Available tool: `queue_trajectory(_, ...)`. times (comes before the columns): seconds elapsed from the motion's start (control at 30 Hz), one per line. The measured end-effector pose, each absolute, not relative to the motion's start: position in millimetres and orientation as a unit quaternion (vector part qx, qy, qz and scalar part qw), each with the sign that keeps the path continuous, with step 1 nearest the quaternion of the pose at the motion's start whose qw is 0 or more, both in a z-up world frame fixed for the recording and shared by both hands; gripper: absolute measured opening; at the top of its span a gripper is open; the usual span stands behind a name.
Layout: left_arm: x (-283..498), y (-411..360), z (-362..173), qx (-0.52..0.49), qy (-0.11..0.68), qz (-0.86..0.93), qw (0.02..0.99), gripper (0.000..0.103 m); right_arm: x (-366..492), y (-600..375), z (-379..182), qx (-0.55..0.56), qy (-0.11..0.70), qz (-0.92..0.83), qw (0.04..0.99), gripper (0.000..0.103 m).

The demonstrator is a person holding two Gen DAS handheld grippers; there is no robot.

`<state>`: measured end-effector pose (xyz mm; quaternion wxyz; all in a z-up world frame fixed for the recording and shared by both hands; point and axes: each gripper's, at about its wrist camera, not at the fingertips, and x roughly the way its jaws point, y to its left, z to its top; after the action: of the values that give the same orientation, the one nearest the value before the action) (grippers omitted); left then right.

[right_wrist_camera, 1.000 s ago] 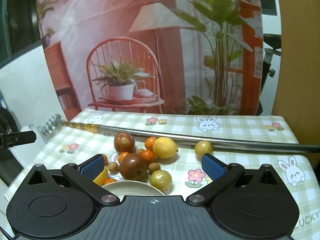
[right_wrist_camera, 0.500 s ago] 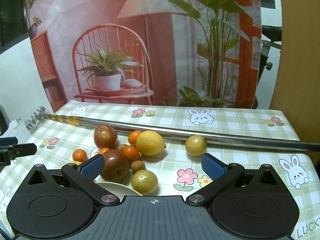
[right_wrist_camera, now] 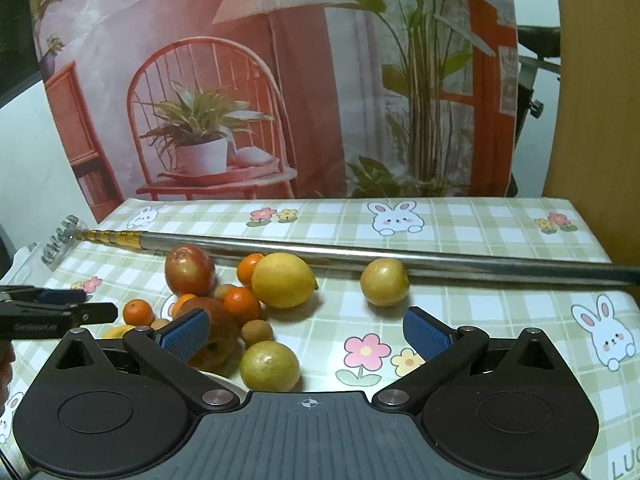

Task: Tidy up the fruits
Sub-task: 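Move both tools down toward the fruit pile beside the white plate, then grasp an orange with the left tool while the right tool grasps a yellow pear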

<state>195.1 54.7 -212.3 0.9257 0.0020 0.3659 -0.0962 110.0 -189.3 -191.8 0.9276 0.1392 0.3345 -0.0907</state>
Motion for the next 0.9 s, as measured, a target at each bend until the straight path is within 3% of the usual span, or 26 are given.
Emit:
queue_trajectory(0.07, 206.3, 58.9, -219.9, -0.013, 0.387, -0.093, 0.917, 0.050, 110.5, -191.6, -194.6, 0.144, 0.335, -0.093, 0.926, 0.103)
queue_trajectory(0.53, 242.1, 57.6, -251.1, -0.021, 0.428, -0.093, 0.899, 0.048, 110.7, -199.0, -202.7, 0.149, 0.340, -0.097, 0.923, 0.102)
queue_trajectory(0.63, 248.6, 60.8, -255.1, -0.035, 0.432, -0.088, 0.897, 0.039, 110.7, -198.5, -203.4, 0.149, 0.340, -0.096, 0.924, 0.102)
queue_trajectory(0.9, 234.1, 56.7, -246.3, -0.003, 0.411, -0.088, 0.908, 0.038, 115.1, -203.4, -212.9, 0.148, 0.328, -0.083, 0.929, 0.098)
